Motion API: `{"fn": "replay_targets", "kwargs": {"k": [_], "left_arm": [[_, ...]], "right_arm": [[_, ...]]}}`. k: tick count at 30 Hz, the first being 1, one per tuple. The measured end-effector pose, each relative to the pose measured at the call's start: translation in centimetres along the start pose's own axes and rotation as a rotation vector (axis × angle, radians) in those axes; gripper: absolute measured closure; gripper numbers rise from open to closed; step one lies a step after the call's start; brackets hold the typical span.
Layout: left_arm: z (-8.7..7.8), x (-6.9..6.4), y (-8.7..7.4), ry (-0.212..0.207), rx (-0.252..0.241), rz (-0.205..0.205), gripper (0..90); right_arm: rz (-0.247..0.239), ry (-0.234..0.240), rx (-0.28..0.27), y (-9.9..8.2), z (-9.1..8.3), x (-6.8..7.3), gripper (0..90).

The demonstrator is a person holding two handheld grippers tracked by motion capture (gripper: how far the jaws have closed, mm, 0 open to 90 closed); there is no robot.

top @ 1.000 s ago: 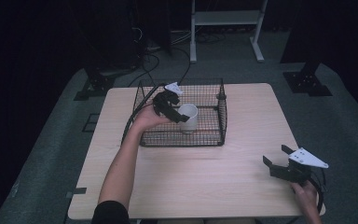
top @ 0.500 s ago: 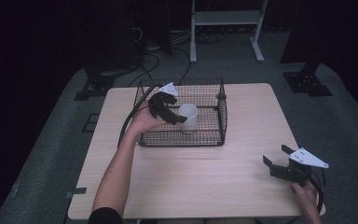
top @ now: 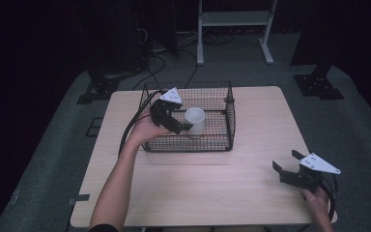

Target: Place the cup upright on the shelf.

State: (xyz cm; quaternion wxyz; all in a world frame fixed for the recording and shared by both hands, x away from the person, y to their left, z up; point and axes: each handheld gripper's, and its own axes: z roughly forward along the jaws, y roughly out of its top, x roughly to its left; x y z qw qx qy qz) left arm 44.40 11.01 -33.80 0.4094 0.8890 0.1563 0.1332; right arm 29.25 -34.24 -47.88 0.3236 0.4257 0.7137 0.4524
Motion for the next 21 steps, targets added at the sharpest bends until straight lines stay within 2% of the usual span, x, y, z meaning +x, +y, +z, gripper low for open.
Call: {"fn": "replay_targets", "kwargs": {"k": [3, 21], "left_arm": [[-0.4, -0.4, -0.3, 0.000, -0.014, -0.011, 7.1], [-2.1, -2.7, -2.2, 0.012, -0.044, -0.001, 7.1]], "right_arm": [[-0.001, -0.001, 0.000, 0.0, 0.0, 0.0, 13.1], [-0.001, -0.003, 0.000, 0.0, 0.0, 0.0, 13.1]]}}
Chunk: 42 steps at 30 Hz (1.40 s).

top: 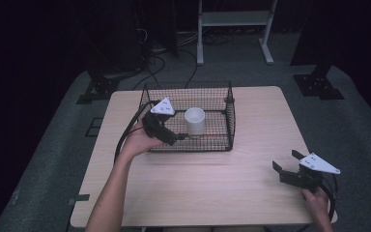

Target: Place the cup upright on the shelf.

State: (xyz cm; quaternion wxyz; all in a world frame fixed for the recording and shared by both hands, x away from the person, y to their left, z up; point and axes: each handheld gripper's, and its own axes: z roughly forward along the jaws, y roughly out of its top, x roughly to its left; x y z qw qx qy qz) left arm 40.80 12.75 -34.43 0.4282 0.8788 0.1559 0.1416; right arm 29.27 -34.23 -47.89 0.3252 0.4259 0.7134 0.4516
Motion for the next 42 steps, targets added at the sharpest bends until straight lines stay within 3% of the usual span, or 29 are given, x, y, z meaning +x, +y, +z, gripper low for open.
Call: {"fn": "replay_targets", "kwargs": {"k": [12, 14, 24, 38, 42], "left_arm": [[-0.9, -1.1, -1.1, 0.003, 0.006, -0.011, 7.0], [-1.1, -1.3, -1.3, 0.006, -0.013, -0.006, 6.4], [-2.0, -2.6, -2.2, 0.025, -0.021, 0.004, 6.4], [-2.6, -4.2, -4.0, 0.023, -0.060, -0.016, 6.4], [-2.8, -4.6, -4.7, 0.026, -0.051, -0.019, 6.3]], "right_arm": [[0.000, 0.000, 0.003, 0.0, 0.0, 0.1, 13.1], [-0.001, -0.001, 0.005, 0.0, 0.0, 0.1, 13.1], [0.002, 0.000, 0.007, 0.0, 0.0, 0.0, 13.1], [0.004, -0.001, 0.007, 0.0, 0.0, 0.0, 13.1], [0.003, -0.001, 0.006, 0.0, 0.0, 0.0, 13.1]]}}
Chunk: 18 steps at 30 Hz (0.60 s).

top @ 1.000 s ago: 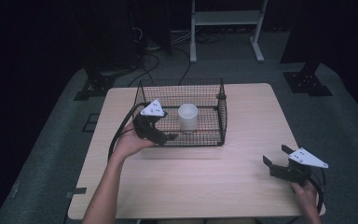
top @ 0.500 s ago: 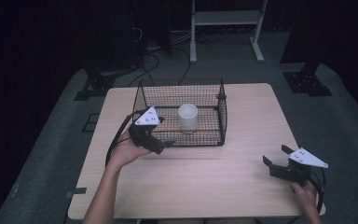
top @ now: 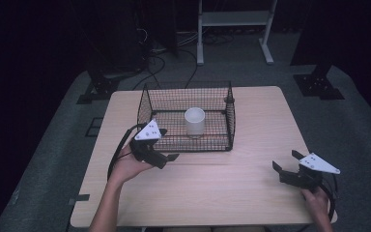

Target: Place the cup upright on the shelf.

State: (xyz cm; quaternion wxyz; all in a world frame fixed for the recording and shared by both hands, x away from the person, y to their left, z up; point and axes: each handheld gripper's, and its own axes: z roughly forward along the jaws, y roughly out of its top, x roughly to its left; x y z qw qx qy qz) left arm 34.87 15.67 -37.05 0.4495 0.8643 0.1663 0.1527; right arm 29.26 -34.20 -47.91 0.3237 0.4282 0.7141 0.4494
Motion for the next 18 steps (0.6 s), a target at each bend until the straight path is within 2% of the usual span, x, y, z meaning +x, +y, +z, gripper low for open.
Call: {"fn": "replay_targets", "kwargs": {"k": [6, 8, 11, 15, 18], "left_arm": [[-0.5, -0.4, -0.7, 0.002, -0.008, -0.013, 6.4], [-0.6, -0.5, -0.8, 0.003, 0.001, -0.011, 6.3], [-0.8, -0.9, -0.9, 0.008, -0.015, -0.005, 6.3], [-1.1, -1.2, -1.6, 0.010, -0.032, -0.023, 6.3], [-1.2, -1.6, -2.0, 0.013, -0.025, -0.025, 6.3]], "right_arm": [[0.001, -0.001, 0.001, 0.0, 0.0, 0.0, 13.1], [0.001, -0.003, 0.000, 0.0, 0.0, 0.0, 13.1], [0.000, -0.002, 0.000, 0.0, 0.0, 0.0, 13.1], [-0.001, -0.002, -0.001, 0.0, 0.0, 0.0, 13.1], [-0.002, -0.002, -0.001, 0.0, 0.0, 0.0, 13.1]]}}
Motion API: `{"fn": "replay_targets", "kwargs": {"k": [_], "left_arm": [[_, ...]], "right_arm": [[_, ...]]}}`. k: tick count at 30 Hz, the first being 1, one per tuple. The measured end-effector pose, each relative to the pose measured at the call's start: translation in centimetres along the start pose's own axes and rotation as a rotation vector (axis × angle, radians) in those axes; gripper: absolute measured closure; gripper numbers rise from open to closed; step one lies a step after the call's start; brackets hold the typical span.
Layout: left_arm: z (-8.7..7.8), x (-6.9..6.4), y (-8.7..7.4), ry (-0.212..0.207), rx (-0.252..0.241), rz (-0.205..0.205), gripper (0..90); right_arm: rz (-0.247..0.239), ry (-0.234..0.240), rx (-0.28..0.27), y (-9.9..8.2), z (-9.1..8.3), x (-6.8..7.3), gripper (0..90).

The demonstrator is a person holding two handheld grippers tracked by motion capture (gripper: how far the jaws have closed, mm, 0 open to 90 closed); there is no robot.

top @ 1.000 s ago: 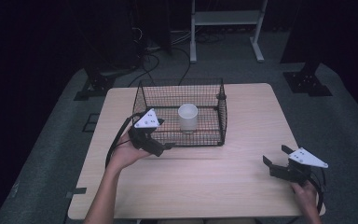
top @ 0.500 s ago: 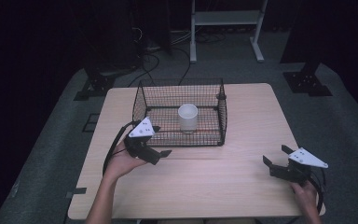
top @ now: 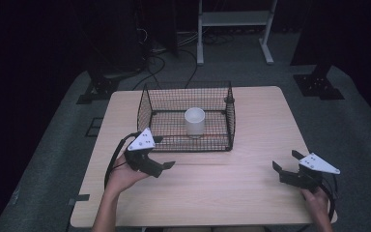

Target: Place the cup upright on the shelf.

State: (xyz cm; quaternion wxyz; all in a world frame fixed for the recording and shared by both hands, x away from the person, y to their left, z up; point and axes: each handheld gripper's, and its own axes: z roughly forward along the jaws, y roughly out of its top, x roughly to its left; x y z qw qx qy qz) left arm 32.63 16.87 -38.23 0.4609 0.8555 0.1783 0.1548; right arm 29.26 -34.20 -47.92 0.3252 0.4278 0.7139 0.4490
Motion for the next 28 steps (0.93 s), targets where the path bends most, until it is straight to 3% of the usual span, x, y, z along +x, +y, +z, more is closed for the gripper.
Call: {"fn": "replay_targets", "kwargs": {"k": [18, 23, 25, 28], "left_arm": [[-0.7, -2.1, -2.6, 0.004, -0.044, -0.058, 6.3], [-0.7, -2.8, -3.5, 0.016, -0.024, -0.068, 6.4], [-0.7, -2.9, -4.0, 0.004, -0.018, -0.081, 6.3], [-1.0, -3.2, -4.3, 0.029, -0.018, -0.078, 6.4]], "right_arm": [[0.001, -0.001, -0.003, 0.0, 0.0, 0.0, 13.1], [-0.004, -0.002, -0.002, 0.0, 0.0, 0.0, 13.1], [-0.007, -0.003, 0.000, 0.0, 0.0, 0.1, 13.1], [-0.009, -0.003, 0.001, 0.0, 0.0, 0.1, 13.1]]}}
